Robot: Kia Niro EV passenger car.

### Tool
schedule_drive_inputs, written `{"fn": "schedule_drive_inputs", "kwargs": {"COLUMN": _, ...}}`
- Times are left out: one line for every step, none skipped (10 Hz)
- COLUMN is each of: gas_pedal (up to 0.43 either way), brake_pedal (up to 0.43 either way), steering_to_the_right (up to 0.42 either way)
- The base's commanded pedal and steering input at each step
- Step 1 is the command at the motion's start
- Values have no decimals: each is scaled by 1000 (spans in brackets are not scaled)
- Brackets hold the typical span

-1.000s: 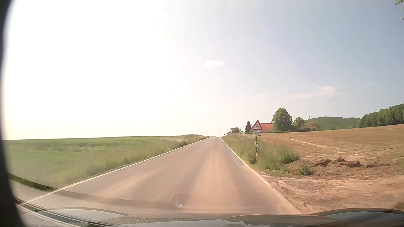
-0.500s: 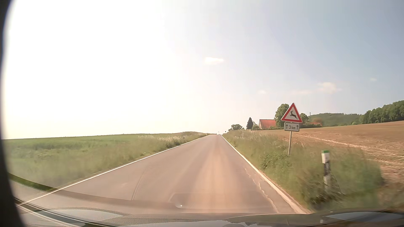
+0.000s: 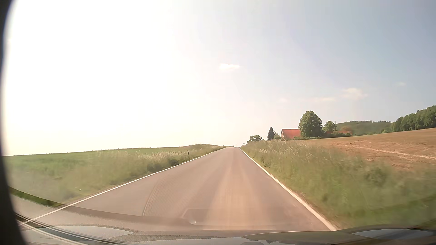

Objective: Follow the waypoints while adhering to traffic rules and regulations

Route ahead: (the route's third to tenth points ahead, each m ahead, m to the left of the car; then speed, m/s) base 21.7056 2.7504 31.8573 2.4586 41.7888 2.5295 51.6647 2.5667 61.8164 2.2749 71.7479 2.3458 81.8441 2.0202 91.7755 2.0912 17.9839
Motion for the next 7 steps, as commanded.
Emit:
{"fn": "schedule_drive_inputs", "kwargs": {"gas_pedal": 358, "brake_pedal": 0, "steering_to_the_right": -1}}
{"fn": "schedule_drive_inputs", "kwargs": {"gas_pedal": 358, "brake_pedal": 0, "steering_to_the_right": -1}}
{"fn": "schedule_drive_inputs", "kwargs": {"gas_pedal": 358, "brake_pedal": 0, "steering_to_the_right": -1}}
{"fn": "schedule_drive_inputs", "kwargs": {"gas_pedal": 358, "brake_pedal": 0, "steering_to_the_right": -1}}
{"fn": "schedule_drive_inputs", "kwargs": {"gas_pedal": 358, "brake_pedal": 0, "steering_to_the_right": -1}}
{"fn": "schedule_drive_inputs", "kwargs": {"gas_pedal": 358, "brake_pedal": 0, "steering_to_the_right": -1}}
{"fn": "schedule_drive_inputs", "kwargs": {"gas_pedal": 358, "brake_pedal": 0, "steering_to_the_right": -1}}
